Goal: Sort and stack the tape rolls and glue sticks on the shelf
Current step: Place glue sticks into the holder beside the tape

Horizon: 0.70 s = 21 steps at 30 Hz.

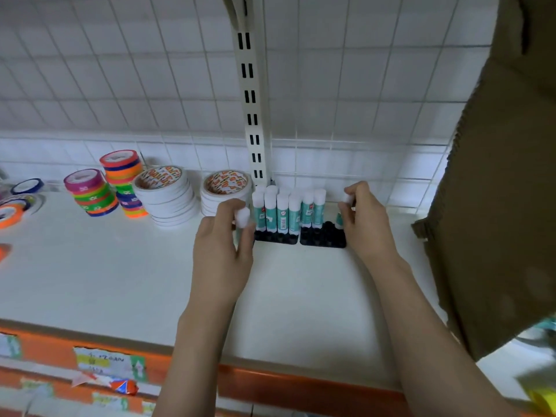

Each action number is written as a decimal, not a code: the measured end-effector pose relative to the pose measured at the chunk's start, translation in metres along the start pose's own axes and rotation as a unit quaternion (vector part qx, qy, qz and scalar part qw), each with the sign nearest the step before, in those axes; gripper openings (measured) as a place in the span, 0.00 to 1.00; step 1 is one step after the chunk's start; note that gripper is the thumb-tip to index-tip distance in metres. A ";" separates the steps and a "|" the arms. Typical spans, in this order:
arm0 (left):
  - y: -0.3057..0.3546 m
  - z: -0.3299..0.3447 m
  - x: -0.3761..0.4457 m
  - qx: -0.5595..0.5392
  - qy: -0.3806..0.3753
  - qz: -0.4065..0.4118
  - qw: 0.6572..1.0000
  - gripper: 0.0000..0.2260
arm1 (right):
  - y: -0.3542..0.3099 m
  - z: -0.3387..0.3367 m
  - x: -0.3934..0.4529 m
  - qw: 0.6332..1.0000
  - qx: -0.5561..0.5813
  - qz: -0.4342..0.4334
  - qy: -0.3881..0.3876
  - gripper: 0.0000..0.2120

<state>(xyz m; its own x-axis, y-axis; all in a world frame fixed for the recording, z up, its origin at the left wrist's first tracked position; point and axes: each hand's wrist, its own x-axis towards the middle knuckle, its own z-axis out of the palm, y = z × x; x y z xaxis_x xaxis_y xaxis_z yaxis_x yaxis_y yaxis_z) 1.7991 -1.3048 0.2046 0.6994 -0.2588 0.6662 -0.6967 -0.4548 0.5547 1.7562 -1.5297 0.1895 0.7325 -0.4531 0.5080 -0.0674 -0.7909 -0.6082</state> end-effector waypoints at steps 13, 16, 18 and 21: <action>0.011 0.010 -0.003 -0.064 -0.006 -0.014 0.998 0.13 | 0.001 0.012 -0.007 0.999 0.026 0.018 0.029 0.07; 0.013 0.010 -0.005 -0.060 -0.006 -0.010 0.998 0.14 | 0.001 0.011 -0.005 0.999 0.026 0.024 0.025 0.09; 0.014 0.009 -0.006 -0.060 -0.008 -0.003 0.998 0.14 | 0.000 0.010 -0.004 0.998 0.044 0.041 0.009 0.13; 0.017 0.006 -0.002 -0.063 -0.025 0.010 0.998 0.13 | -0.002 0.004 -0.003 0.996 0.052 0.071 -0.033 0.25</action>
<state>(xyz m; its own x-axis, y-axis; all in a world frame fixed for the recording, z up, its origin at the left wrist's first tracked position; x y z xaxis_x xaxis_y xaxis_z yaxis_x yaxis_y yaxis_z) 1.7865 -1.3169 0.2096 0.6904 -0.3108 0.6532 -0.7225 -0.3400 0.6020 1.7570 -1.5249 0.1864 0.7636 -0.5267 0.3735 -0.1060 -0.6729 -0.7321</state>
